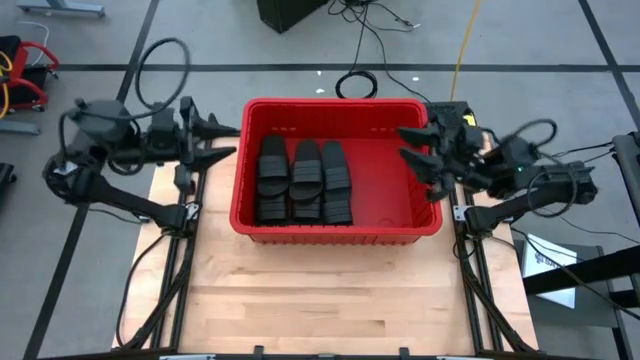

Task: Pick and place slides into bin
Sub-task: Return to Home Position

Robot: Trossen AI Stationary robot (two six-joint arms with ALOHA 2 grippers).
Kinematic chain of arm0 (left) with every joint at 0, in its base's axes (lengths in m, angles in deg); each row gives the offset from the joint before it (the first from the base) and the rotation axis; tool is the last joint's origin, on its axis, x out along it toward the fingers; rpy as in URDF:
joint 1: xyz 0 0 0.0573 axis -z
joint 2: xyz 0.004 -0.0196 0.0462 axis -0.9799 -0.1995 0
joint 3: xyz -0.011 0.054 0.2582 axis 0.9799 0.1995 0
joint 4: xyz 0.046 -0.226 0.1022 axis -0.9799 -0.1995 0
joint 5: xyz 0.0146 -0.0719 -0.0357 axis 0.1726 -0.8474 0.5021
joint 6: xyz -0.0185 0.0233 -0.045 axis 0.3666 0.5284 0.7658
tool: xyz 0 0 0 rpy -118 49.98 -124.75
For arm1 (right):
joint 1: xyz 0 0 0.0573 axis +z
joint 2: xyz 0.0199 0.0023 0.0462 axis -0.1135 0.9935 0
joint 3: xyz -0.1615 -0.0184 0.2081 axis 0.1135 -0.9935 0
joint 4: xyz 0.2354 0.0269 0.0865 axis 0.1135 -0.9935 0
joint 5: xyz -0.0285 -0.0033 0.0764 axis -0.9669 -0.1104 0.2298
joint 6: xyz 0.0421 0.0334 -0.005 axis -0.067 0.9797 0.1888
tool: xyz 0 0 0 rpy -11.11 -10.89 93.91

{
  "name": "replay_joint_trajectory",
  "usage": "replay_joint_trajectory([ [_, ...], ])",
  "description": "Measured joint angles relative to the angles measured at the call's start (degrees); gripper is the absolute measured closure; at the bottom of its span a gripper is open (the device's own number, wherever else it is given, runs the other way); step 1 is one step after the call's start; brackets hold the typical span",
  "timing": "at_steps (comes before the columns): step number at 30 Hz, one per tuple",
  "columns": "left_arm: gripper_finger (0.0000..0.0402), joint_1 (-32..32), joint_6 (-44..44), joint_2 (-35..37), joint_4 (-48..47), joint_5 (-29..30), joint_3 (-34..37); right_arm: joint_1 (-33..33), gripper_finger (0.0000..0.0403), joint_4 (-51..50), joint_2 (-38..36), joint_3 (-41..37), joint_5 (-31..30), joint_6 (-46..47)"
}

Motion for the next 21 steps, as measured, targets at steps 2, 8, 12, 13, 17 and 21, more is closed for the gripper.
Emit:
replay_joint_trajectory([
  [2,0.0217,0.00,-0.01,4.54,9.45,-3.19,8.90,0.00,0.0192,10.76,-3.38,-8.13,1.63,0.18],
  [8,0.0217,0.01,1.58,17.02,26.00,-4.41,31.91,0.24,0.0187,29.53,-9.63,-26.74,2.46,2.74],
  [12,0.0217,0.04,2.81,25.45,30.94,-2.69,42.92,0.24,0.0187,35.22,-11.75,-34.02,1.83,3.65],
  [13,0.0217,0.01,3.45,27.41,31.29,-2.15,45.18,0.24,0.0187,36.43,-12.05,-35.57,1.07,3.88],
  [17,0.0217,0.00,6.46,34.12,31.18,-0.22,52.97,0.22,0.0190,40.80,-13.62,-41.19,-0.94,3.41],
  [21,0.0217,0.00,8.53,39.43,31.47,0.33,59.01,0.22,0.0187,45.67,-15.32,-46.80,-2.18,3.24],
])
